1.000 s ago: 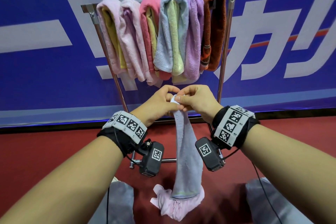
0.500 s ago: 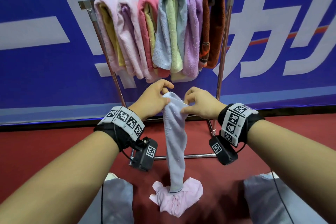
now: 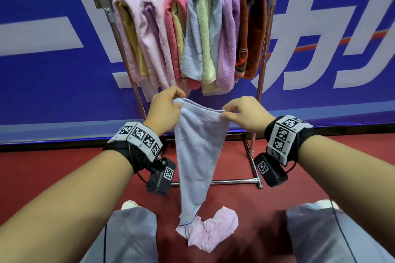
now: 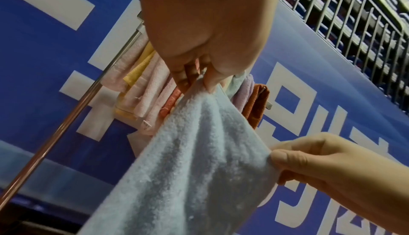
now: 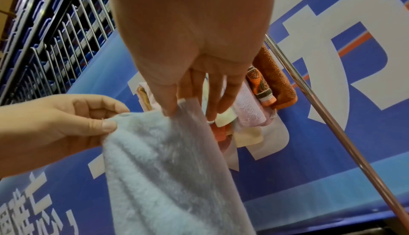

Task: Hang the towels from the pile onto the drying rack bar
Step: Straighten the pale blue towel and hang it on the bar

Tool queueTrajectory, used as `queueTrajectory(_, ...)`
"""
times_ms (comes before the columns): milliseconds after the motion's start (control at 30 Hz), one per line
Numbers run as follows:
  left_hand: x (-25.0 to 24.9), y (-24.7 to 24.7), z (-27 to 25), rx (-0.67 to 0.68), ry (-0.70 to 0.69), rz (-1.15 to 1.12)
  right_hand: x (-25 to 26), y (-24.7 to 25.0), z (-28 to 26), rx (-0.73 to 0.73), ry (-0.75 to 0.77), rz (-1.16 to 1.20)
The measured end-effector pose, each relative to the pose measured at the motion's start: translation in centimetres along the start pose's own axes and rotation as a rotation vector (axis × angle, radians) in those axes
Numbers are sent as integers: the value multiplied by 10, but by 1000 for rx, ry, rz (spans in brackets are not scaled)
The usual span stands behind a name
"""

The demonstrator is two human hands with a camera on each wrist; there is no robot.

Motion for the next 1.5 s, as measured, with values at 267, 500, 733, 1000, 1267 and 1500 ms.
queueTrajectory(267,4,1,-1,9,47,-60,12,-9,-1,3,39,138)
queueTrajectory(500,-18,8,1,3,-28,-96,26,-41,-1,132,120,212)
queueTrajectory(733,-21,8,2,2,-30,-125,25,-47,-3,162,154,131)
queueTrajectory(1000,-25,12,10,8,-26,-144,8,-34,-6,175,107,22)
queueTrajectory(1267,-37,53,22,-41,-37,-98,25,44,7,-84,58,93)
queueTrajectory(1500,-70,105,26,-70,-46,-44,64,114,10,-193,62,192)
Point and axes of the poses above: each hand's wrist, its own z-axis towards the middle knuckle, its own y-axis out of the back of the hand, x = y × z, the point moved 3 cm from there along z, towards the middle knuckle, and after that the axes turned 4 degrees about z, right-handed, at the moved point
